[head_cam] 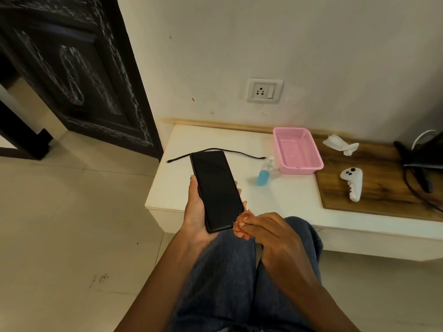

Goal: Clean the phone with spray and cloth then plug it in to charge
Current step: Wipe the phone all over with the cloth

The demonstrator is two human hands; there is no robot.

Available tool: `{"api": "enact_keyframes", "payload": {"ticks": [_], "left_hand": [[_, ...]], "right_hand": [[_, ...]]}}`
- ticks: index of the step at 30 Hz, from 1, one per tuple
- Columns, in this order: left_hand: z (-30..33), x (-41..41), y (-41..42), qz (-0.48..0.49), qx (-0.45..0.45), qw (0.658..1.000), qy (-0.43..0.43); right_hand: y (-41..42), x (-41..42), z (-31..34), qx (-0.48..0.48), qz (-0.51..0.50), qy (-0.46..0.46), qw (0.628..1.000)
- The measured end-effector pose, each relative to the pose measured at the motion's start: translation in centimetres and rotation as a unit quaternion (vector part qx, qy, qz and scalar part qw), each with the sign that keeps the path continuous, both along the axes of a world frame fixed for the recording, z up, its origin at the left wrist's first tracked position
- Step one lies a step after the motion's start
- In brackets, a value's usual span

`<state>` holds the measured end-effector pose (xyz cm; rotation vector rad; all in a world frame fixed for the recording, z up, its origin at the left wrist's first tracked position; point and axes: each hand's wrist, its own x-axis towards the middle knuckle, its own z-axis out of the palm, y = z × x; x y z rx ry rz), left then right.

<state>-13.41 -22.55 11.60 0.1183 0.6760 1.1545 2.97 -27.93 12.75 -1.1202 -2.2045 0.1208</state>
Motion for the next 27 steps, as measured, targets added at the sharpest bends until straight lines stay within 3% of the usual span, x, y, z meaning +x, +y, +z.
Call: {"api": "enact_keyframes", "payload": {"ticks": [7, 10, 13, 16, 19, 22, 24, 25, 27], "left_hand": [[-0.4, -0.9, -0.1, -0.041, 0.023, 0.999, 0.015], [-0.7, -1.3, 0.0, -0.037, 0.023, 0.999, 0.009], [-0.9, -1.7, 0.2, -0.027, 0.02, 0.999, 0.004], [-1.2, -1.9, 0.3, -0.022, 0.018, 1.0, -0.001], [-1.6, -2.1, 0.7, -0.02, 0.007, 1.0, 0.001], [-1.9, -2.1, 1.2, -0.02, 0.005, 1.0, 0.003], [-2.2, -2.1, 1.5, -0.023, 0.003, 1.0, 0.003], [-2.3, -2.1, 1.6, -0.024, 0.004, 1.0, 0.002], [-2.6, -2.1, 1.9, -0.026, 0.004, 1.0, 0.0]], "right_hand": [[0.2, -0.3, -0.8, -0.047, -0.033, 0.101, 0.993], [0.4, -0.1, -1.4, -0.195, -0.099, 0.234, 0.947], [1.5, 0.3, -2.4, -0.357, -0.191, 0.338, 0.85], [3.0, 0.9, -2.9, -0.476, -0.211, 0.473, 0.71], [4.6, 1.6, -3.2, -0.553, -0.184, 0.584, 0.565], [5.9, 2.2, -3.7, -0.579, -0.167, 0.651, 0.461], [7.0, 2.5, -4.3, -0.575, -0.167, 0.661, 0.452], [7.7, 2.6, -4.7, -0.57, -0.175, 0.648, 0.474], [9.3, 2.9, -5.7, -0.553, -0.217, 0.582, 0.555]]}}
